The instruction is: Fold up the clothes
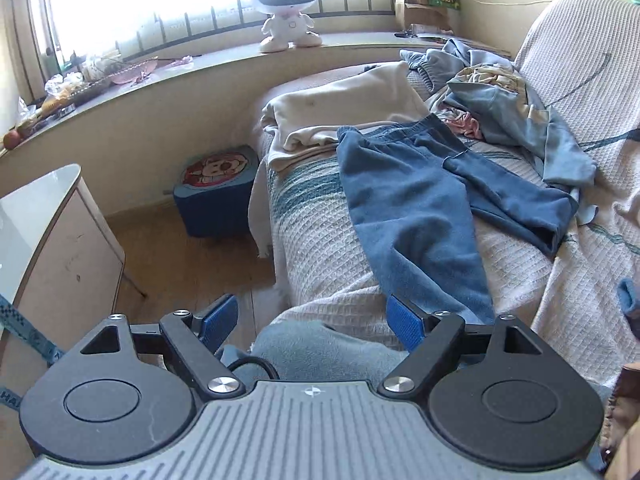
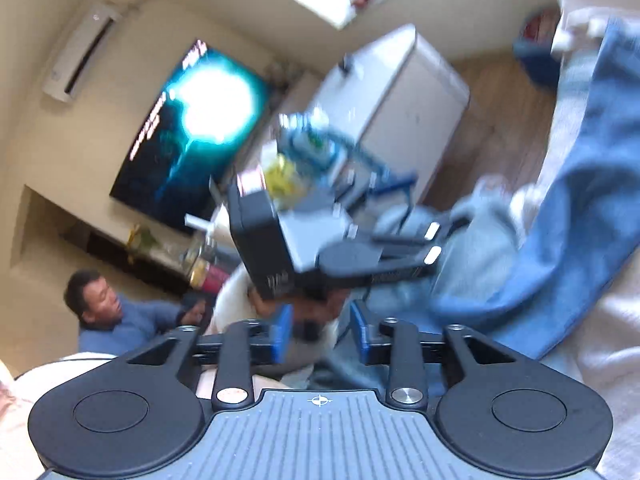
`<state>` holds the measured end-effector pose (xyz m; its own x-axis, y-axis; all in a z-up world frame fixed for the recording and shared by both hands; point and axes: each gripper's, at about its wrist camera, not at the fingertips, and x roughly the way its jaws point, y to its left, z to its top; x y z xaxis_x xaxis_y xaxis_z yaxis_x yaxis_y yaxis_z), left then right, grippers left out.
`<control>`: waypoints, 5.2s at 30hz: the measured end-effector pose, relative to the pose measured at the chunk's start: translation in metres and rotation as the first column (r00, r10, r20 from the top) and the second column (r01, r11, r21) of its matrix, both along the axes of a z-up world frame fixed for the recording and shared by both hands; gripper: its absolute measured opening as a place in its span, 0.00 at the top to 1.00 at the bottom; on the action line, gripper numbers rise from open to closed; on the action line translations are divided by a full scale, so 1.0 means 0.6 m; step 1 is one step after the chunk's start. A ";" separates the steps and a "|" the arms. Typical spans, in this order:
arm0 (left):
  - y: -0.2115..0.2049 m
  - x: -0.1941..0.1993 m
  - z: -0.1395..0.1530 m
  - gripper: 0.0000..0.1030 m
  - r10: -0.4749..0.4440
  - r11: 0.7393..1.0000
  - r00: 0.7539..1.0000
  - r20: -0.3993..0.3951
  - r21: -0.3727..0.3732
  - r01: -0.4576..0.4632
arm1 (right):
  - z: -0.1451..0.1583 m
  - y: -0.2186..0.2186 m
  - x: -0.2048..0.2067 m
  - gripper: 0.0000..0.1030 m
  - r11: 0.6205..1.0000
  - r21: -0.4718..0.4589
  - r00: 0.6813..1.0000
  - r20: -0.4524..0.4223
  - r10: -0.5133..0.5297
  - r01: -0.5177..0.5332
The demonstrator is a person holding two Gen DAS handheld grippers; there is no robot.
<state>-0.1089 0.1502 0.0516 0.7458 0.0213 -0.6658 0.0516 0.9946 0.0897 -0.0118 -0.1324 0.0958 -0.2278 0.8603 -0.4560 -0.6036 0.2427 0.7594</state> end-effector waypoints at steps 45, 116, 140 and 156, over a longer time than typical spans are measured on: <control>-0.051 -0.037 0.127 0.98 -0.156 0.808 0.986 0.052 -0.568 0.157 | -0.077 0.031 -0.072 0.39 0.963 -0.238 0.874 0.434 0.219 -0.124; -0.015 0.311 -0.153 0.27 -0.091 0.932 0.897 -0.433 -0.355 -0.077 | -0.186 0.172 0.439 0.81 0.677 -0.342 0.560 0.819 -0.126 0.652; -0.028 0.230 -0.105 0.22 -0.028 0.921 0.918 -0.396 -0.367 -0.130 | -0.131 0.106 0.180 0.33 0.817 -0.396 0.714 0.700 -0.026 0.418; -0.010 0.202 -0.091 0.21 0.023 0.916 0.928 -0.371 -0.364 -0.168 | -0.156 0.147 0.076 0.28 0.856 -0.439 0.732 0.672 0.112 0.272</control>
